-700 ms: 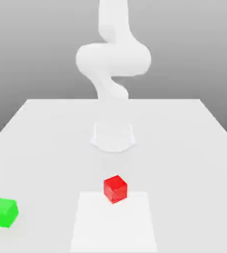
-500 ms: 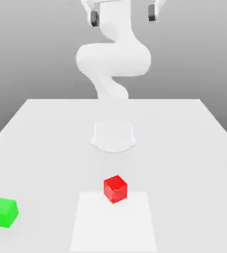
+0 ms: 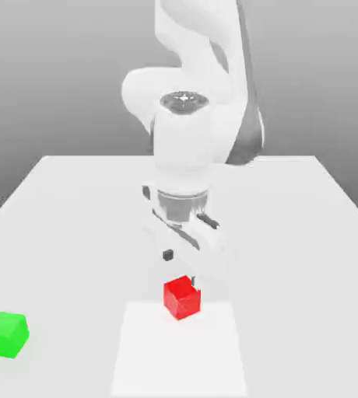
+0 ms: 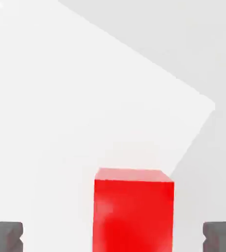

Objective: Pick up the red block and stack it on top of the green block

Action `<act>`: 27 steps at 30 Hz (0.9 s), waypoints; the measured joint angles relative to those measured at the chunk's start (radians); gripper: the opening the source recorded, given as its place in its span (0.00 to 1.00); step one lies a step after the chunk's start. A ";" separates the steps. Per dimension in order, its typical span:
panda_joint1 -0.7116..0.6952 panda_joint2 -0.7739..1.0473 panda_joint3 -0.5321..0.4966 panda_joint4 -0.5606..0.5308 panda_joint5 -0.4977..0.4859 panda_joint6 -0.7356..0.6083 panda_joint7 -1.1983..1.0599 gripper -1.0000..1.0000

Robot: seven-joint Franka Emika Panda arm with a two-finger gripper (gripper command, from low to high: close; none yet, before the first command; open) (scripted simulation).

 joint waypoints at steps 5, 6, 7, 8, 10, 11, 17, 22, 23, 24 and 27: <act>-0.003 0.117 -0.054 0.016 -0.181 0.095 0.132 0.50; 0.016 0.140 -0.083 0.019 -0.223 0.114 0.161 0.50; 0.042 0.164 -0.117 0.022 -0.258 0.134 0.186 0.50; 0.070 0.187 -0.153 0.025 -0.287 0.154 0.206 0.50; 0.126 0.231 -0.219 0.029 -0.321 0.193 0.228 0.00; 0.126 0.231 -0.219 0.029 -0.321 0.193 0.228 0.00; 0.133 0.236 -0.227 0.029 -0.326 0.199 0.232 0.00; 0.081 0.137 -0.135 0.018 -0.190 0.115 0.138 0.00; 0.086 0.114 -0.126 0.015 -0.155 0.096 0.114 0.00; 0.091 0.091 -0.122 0.012 -0.124 0.077 0.092 0.00; 0.117 0.024 -0.128 0.001 -0.052 0.021 0.041 0.00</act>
